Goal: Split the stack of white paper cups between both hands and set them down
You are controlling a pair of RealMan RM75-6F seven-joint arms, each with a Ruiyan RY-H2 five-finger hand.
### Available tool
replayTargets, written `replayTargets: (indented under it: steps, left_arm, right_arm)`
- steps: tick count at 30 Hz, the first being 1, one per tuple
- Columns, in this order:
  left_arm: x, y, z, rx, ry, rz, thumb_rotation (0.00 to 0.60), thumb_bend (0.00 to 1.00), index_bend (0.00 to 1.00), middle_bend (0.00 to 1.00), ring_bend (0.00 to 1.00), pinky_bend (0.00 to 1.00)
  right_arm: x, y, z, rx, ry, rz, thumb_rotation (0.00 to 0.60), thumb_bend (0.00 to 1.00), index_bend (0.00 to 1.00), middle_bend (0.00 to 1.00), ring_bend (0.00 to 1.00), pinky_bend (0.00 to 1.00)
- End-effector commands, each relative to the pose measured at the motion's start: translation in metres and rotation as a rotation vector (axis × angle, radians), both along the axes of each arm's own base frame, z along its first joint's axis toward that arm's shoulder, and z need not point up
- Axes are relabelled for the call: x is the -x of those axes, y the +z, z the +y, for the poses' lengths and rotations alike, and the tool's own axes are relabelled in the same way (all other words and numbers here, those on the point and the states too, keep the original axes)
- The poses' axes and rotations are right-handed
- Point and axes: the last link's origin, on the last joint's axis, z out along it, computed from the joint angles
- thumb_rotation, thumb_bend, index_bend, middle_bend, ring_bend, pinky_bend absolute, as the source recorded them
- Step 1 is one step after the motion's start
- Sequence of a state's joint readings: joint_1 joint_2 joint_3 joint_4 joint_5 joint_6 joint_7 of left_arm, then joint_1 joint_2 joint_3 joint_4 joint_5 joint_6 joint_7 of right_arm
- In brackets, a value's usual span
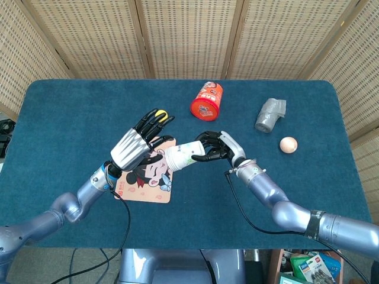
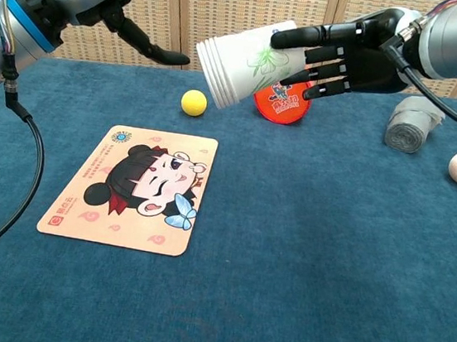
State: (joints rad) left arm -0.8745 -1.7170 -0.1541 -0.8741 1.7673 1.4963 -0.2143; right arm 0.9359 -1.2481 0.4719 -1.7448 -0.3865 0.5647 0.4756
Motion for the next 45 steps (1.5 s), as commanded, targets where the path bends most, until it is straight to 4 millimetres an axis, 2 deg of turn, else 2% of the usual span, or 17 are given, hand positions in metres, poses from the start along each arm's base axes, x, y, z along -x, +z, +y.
replayTargets:
  steps: [1, 10, 41, 45]
  left_arm:
    - [-0.001, -0.003, -0.001, 0.007, -0.001, 0.003, 0.6, 0.18, 0.35, 0.0, 0.0, 0.0]
    - [-0.008, -0.007, -0.004, -0.003, -0.017, -0.025, 0.6, 0.37, 0.42, 0.02, 0.0, 0.0]
    - [-0.025, -0.018, -0.002, 0.008, -0.018, -0.036, 0.6, 0.39, 0.52, 0.05, 0.0, 0.0]
    - [-0.027, -0.019, -0.003, 0.008, -0.023, -0.025, 0.6, 0.42, 0.55, 0.06, 0.0, 0.0]
  right_arm:
    - [0.0, 0.001, 0.0, 0.0, -0.001, -0.005, 0.6, 0.41, 0.54, 0.58, 0.45, 0.63]
    - [0.005, 0.004, 0.0, 0.0, -0.008, -0.005, 0.6, 0.41, 0.54, 0.58, 0.45, 0.63]
    - [0.017, 0.009, -0.002, -0.013, -0.01, 0.0, 0.6, 0.41, 0.54, 0.58, 0.45, 0.63]
    - [0.017, 0.01, -0.003, -0.014, -0.01, -0.001, 0.6, 0.41, 0.54, 0.58, 0.45, 0.63]
